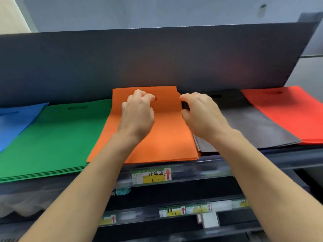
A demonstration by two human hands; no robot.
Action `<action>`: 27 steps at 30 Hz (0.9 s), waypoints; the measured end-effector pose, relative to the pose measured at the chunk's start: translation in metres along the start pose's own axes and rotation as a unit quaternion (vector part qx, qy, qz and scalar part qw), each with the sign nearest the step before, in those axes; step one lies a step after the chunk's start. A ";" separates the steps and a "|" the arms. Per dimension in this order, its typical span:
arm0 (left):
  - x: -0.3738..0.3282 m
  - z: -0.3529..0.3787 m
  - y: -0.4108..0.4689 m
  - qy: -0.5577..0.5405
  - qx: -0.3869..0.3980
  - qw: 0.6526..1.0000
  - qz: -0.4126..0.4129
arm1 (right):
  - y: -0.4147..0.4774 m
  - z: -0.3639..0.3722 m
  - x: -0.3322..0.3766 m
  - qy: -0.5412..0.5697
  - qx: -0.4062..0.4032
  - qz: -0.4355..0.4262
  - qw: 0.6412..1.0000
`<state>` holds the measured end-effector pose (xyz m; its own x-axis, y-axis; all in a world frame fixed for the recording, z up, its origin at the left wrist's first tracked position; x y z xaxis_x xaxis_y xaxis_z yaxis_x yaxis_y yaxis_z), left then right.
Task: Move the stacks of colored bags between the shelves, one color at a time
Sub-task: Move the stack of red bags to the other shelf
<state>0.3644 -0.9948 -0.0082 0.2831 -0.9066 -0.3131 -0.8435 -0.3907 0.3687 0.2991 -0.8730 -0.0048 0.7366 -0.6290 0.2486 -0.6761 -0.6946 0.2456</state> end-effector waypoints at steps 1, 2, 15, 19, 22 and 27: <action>-0.019 -0.005 0.000 -0.007 -0.018 1.000 0.024 | -0.006 -0.011 -0.008 -0.003 -0.012 0.000 1.000; -0.039 -0.009 0.000 -0.013 -0.034 0.998 0.048 | -0.013 -0.024 -0.017 -0.008 -0.027 0.001 1.000; -0.393 0.008 -0.039 -0.085 -0.148 0.915 0.365 | -0.196 -0.204 -0.231 -0.145 -0.186 0.166 0.958; -0.495 0.030 -0.067 -0.127 -0.142 0.880 0.434 | -0.273 -0.249 -0.301 -0.176 -0.210 0.248 0.929; -0.567 0.047 -0.089 -0.163 -0.122 0.852 0.482 | -0.333 -0.277 -0.350 -0.193 -0.215 0.317 0.903; -0.667 0.072 -0.121 -0.220 -0.082 0.804 0.547 | -0.418 -0.307 -0.414 -0.215 -0.217 0.417 0.856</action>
<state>0.2445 -0.3313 0.0932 -0.8061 -0.5917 0.0107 -0.3959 0.5526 0.7335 0.2712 -0.2152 0.0778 -0.1297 -0.9784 0.1612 -0.8443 0.1942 0.4995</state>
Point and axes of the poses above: each hand's wrist, its own y-axis towards the middle knuckle, its own z-axis out of the palm, x = y × z, the point moved 10 cm from there along y, towards the middle knuckle, and after that the axes turned 10 degrees about x, right-handed, at the moved point
